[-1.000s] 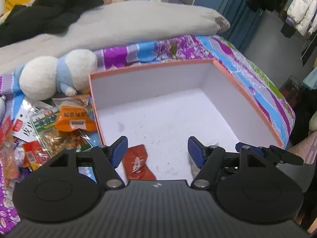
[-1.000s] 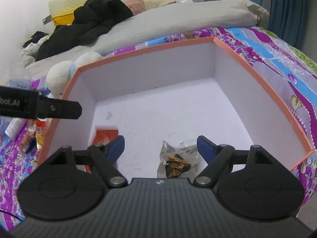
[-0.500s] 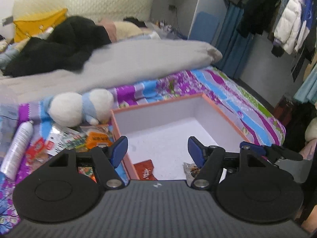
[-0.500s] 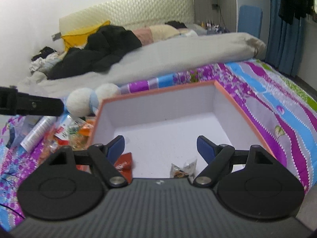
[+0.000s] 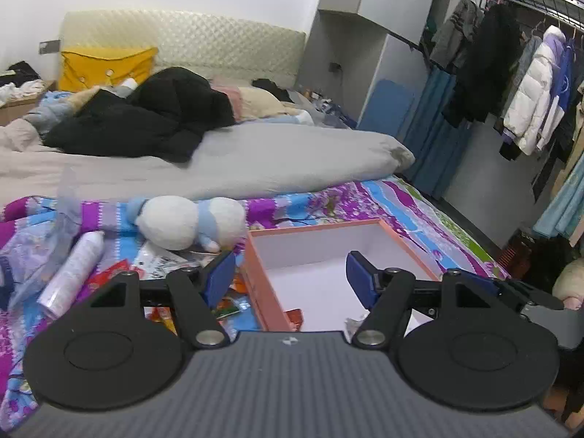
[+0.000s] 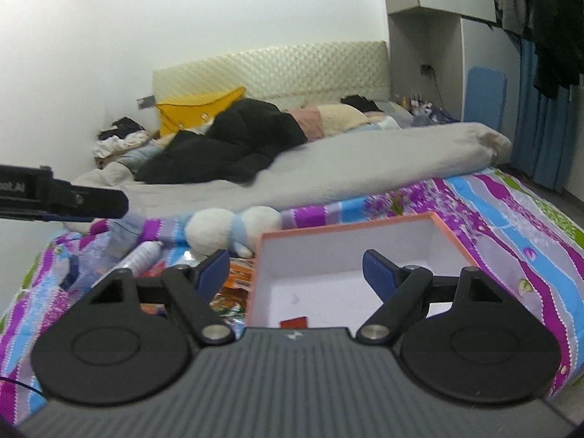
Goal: Organize snacks
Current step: 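Withdraw both tools from the box back toward the snack pile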
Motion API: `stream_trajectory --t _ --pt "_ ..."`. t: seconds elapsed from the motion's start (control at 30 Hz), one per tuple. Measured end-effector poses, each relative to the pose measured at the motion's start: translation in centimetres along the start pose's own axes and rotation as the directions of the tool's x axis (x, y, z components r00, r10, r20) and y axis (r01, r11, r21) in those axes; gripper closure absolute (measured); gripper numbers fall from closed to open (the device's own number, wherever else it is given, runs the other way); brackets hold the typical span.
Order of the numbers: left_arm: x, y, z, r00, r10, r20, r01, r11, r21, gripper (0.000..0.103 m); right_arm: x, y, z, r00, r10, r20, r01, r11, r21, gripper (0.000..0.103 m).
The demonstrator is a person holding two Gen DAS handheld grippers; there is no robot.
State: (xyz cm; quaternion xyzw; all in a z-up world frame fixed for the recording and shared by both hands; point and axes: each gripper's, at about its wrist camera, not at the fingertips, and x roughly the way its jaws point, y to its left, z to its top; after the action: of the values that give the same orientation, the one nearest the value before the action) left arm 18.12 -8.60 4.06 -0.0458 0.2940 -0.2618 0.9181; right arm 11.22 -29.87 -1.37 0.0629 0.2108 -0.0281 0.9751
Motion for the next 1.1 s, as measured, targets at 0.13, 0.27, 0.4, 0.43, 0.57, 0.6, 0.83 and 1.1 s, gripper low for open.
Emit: stream_trajectory --t 0.13,0.27,0.4,0.43,0.57,0.6,0.83,1.1 --pt "-3.3 1.6 -1.2 1.000 0.008 0.026 -0.007 1.000 -0.029 0.031 -1.1 2.0 -0.3 0.999 0.034 0.015 -0.034 0.999 -0.008 0.021" --pt "-6.2 3.0 -2.9 0.999 0.026 0.025 -0.025 0.999 -0.046 0.031 -1.9 3.7 -0.9 0.997 0.080 -0.001 -0.080 0.997 0.012 0.021" --pt "-8.4 4.4 -4.8 0.998 0.048 0.027 -0.047 0.997 -0.061 0.031 -2.7 5.2 -2.0 0.994 0.106 -0.016 -0.106 0.994 0.024 0.021" --pt "-8.8 4.7 -5.2 0.998 0.051 0.027 -0.049 0.997 -0.066 0.031 -2.9 5.6 -2.4 0.994 0.106 -0.018 -0.105 0.994 0.018 0.021" --pt "-10.3 5.7 -7.2 0.997 0.077 0.026 -0.075 0.994 -0.081 0.031 -3.8 6.9 -3.9 0.991 0.130 -0.023 -0.130 0.991 0.025 0.021" --pt "-10.7 5.9 -7.8 0.997 0.078 0.024 -0.076 0.993 -0.088 0.031 -3.9 7.2 -4.3 0.991 0.132 -0.023 -0.132 0.991 0.021 0.021" --pt "-13.1 7.2 -10.4 0.994 0.107 0.026 -0.104 0.988 -0.113 0.031 -5.7 9.3 -6.4 0.988 0.153 -0.021 -0.153 0.988 0.003 0.021" --pt "-13.2 9.2 -13.2 0.988 0.154 -0.005 -0.153 0.977 -0.148 0.031 -6.3 10.3 -8.2 0.986 0.167 -0.005 -0.167 0.986 0.002 0.021"
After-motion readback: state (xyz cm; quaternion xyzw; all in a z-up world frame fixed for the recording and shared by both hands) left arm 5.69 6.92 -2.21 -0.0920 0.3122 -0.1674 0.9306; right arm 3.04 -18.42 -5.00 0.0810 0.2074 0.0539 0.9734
